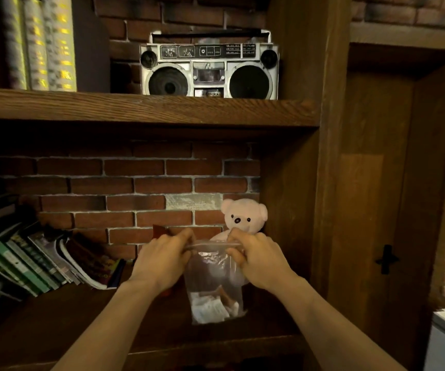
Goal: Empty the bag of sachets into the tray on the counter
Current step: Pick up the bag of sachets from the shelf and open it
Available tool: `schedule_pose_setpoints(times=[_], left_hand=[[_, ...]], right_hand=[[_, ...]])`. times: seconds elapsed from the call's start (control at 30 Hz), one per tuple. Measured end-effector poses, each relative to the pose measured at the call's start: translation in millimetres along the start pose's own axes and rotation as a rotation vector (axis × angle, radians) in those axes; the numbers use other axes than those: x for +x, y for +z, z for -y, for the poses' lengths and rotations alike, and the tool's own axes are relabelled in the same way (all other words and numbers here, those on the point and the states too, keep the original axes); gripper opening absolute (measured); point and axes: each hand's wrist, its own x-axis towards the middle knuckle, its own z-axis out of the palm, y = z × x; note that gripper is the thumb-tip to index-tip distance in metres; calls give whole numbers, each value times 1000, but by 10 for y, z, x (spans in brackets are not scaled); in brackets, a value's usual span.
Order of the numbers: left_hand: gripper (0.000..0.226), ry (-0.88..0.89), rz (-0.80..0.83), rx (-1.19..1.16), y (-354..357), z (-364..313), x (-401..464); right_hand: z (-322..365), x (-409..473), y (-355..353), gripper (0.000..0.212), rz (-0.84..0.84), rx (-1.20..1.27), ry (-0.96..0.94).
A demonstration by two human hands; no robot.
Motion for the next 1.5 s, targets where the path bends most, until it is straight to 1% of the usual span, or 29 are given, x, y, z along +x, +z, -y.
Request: schedule_pose_setpoints(times=[0.13,0.23,0.33,0.57,0.87,1.07,1.23,1.5], left_hand=[[6,17,-13,-18,-72,-8,-92],[4,14,-43,-24,-110,-3,-143],[5,18,-50,-1,-140,19,-190],[8,-8,-32,38,-159,132,-361],[7,-5,-12,-44,-183,291,-616],[4,-20,26,-109,-63,360,-809],[4,-27,47,-116,-67,274,-1016],[5,-35,25,-63,-363,-226,-1348]], right_hand=[[49,-60,-5,11,-67,7,24],[89,-81,-1,13,-80,-3,26],[135,-86,-1,10,-55,2,40],[312,-159,7,13,-14,0,44],[564,-273,127,5,42,-17,100],[718,-463,199,6,111,-43,171],[791,-656,135,4,135,-59,186],[779,-1032,-321,3,92,-14,180]])
